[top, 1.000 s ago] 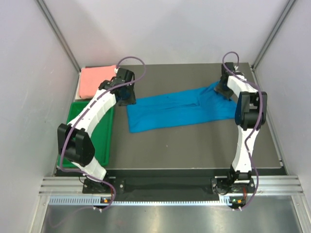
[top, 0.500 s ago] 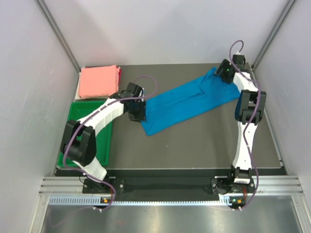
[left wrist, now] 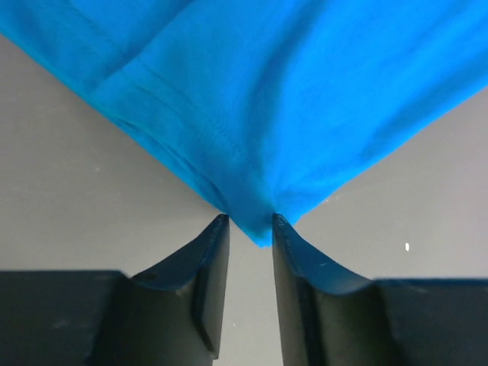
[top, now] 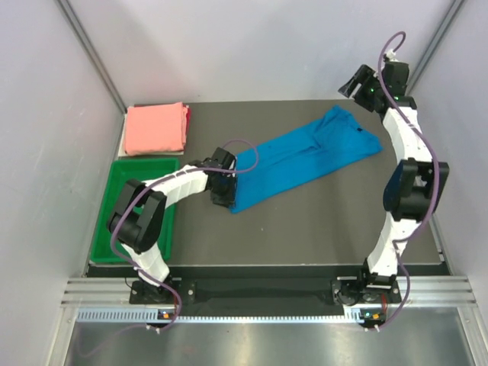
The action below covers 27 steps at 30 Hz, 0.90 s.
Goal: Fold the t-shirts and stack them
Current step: Fold the tshirt
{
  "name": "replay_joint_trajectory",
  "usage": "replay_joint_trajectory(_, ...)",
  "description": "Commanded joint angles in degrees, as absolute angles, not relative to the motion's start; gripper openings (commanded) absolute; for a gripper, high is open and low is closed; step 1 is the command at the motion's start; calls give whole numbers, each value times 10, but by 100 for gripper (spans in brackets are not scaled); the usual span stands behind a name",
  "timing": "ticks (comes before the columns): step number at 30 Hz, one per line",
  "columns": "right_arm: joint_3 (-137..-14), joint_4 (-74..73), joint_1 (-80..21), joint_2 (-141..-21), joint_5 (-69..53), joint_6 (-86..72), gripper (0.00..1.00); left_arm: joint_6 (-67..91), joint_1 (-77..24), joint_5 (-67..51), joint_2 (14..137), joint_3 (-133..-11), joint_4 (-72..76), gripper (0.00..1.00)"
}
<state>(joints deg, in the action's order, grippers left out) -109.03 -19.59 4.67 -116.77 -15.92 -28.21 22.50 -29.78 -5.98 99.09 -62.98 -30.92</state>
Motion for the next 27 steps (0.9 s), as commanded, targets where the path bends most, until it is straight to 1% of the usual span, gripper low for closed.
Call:
replay_joint_trajectory(1,-1015,-224,47,-1086,-147,-278,73,236,-308,-61,1003,-621,-268,33)
replay_joint_trajectory(2,-995,-228,47,-1055,-141,-280,73,240,-309,-59,1004,-617,-268,31)
replay_joint_trajectory(3,-957,-233,47,-1039,-130,-284,73,243,-311,-56,1005,-613,-271,20)
replay_joint_trajectory(4,-936,-233,47,-1022,-129,-288,73,252,-312,-55,1007,-605,-273,12)
replay_joint_trajectory(5,-917,-234,47,-991,-130,-291,73,257,-312,-53,1008,-601,-277,8)
replay_joint_trajectory(6,-877,-234,47,-976,-129,-295,73,261,-314,-53,1007,-597,-278,0)
replay_joint_trajectory(11,-751,-237,38,-875,-111,-323,71,288,-328,-50,970,-552,-273,0)
replay_joint_trajectory(16,-580,-209,18,-782,-99,-352,69,336,-354,-36,917,-513,-272,0)
replay_joint_trajectory(18,-529,-195,18,-766,-80,-356,69,351,-362,-33,908,-497,-272,0)
replay_joint_trajectory(22,-509,-176,25,-774,-20,-342,66,371,-368,-17,889,-472,-278,0)
replay_joint_trajectory(24,-512,-147,30,-794,14,-340,63,374,-369,-17,887,-461,-274,0)
replay_joint_trajectory(27,-519,-90,49,-844,11,-344,59,376,-371,-24,878,-456,-277,0)
